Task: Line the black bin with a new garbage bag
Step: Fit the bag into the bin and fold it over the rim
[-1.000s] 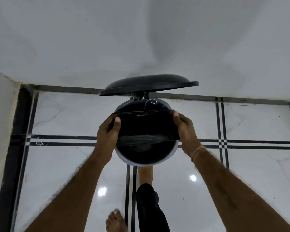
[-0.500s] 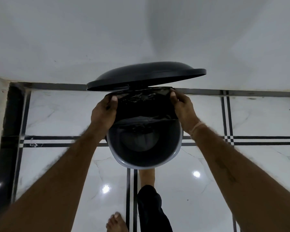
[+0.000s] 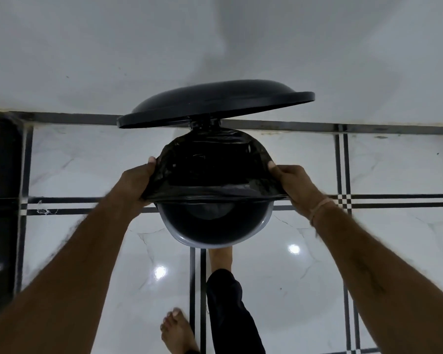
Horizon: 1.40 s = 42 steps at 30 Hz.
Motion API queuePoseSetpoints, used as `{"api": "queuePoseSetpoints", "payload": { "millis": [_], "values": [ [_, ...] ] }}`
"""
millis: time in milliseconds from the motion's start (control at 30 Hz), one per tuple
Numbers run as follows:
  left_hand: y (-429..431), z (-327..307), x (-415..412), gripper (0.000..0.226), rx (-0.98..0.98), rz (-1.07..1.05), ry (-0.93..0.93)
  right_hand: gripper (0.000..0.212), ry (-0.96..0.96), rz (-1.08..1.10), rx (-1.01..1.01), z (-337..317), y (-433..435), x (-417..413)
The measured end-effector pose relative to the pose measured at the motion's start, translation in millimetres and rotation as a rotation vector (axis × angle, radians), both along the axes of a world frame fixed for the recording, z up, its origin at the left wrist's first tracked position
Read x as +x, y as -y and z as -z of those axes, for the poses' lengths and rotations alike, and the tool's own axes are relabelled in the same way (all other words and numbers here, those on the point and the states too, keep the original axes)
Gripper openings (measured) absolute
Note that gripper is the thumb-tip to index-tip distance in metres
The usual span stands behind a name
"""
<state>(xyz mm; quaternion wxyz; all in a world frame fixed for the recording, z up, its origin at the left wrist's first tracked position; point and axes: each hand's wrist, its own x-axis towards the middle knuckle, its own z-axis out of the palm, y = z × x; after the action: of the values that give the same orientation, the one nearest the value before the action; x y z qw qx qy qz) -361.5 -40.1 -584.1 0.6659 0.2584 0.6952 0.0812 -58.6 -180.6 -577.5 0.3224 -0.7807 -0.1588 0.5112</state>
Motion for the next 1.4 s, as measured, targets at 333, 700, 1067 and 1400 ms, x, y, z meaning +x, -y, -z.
{"api": "queuePoseSetpoints", "payload": {
  "millis": [333,700,1067,1400],
  "values": [
    [68.7,-1.7,-30.5,0.013,-0.111,-0.245,0.163,0.035,-0.196,0.385,0.205,12.5,58.6,-36.5],
    [122.9,-1.2,-31.6,0.012,-0.212,-0.551,0.437,0.028,-0.46,0.746,0.105,12.3,111.3,-92.9],
    [134.5,16.3,-26.1,0.016,-0.224,-0.544,0.419,0.035,-0.889,1.103,0.192,16.8,114.5,-162.3],
    [128.0,25.9,-26.3,0.022,-0.249,-0.47,0.289,0.049,-0.831,1.195,0.216,29.4,108.2,-173.1]
  ]
}}
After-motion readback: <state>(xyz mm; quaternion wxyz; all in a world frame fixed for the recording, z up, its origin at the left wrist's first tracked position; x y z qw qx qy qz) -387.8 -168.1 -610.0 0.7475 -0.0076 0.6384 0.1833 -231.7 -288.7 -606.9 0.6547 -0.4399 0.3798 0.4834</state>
